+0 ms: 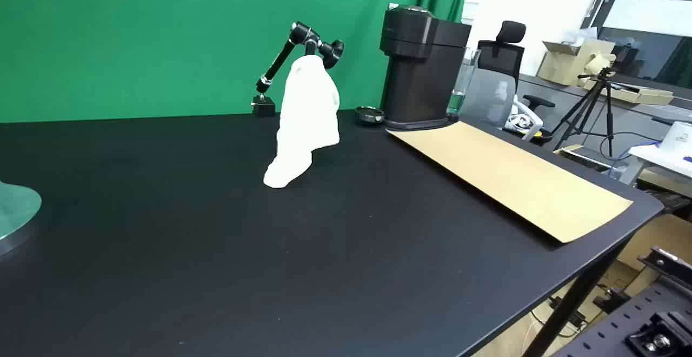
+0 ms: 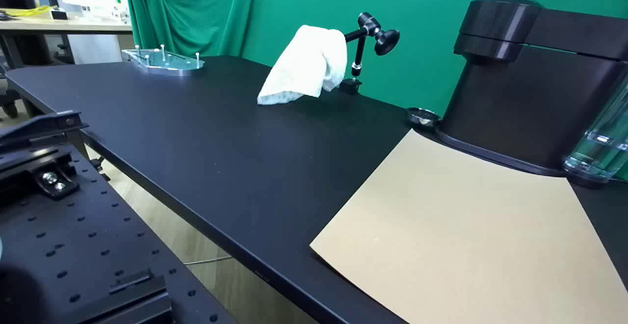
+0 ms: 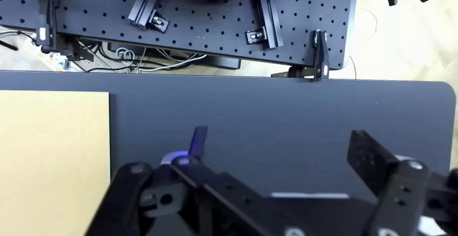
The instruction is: Place the cloth on the table then hang it on the stand
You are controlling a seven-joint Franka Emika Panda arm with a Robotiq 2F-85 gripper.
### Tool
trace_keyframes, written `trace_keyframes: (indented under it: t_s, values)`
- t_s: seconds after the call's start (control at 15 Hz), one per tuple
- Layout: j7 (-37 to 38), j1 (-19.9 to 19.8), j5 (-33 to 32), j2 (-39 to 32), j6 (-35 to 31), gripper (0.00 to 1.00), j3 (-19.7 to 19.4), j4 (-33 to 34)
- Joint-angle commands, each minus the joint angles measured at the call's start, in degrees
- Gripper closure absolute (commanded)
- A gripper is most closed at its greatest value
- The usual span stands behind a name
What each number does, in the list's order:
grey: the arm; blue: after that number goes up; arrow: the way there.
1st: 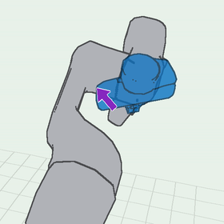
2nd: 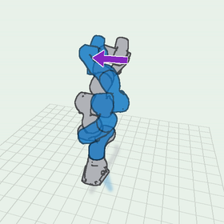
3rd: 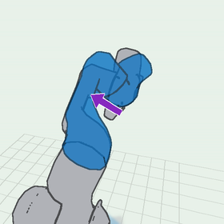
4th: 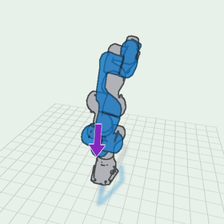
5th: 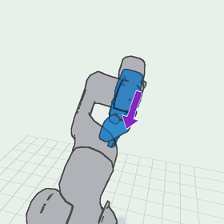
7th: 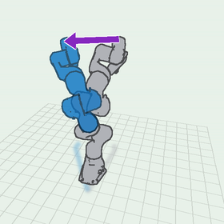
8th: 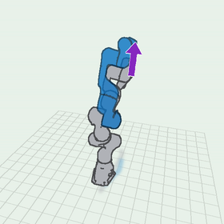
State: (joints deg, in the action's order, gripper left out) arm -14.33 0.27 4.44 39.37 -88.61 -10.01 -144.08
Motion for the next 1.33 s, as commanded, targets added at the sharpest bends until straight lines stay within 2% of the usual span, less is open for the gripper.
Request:
trace_keyframes:
  t_s: [0.0, 0.73, 1.07, 1.27]
  values:
    - [-0.43, -0.83, 0.31, -0.15, 0.07, 0.0, 0.66, 0.08]
    - [0.39, -1.0, -0.32, 0.19, -1.2, 0.0, 1.51, -0.31]
    - [1.39, -0.41, -4.53, -5.71, -17.14, 0.0, 5.67, 0.1]
    - [1.84, -0.04, -8.02, -14.94, -30.82, 0.0, 7.87, 2.04]
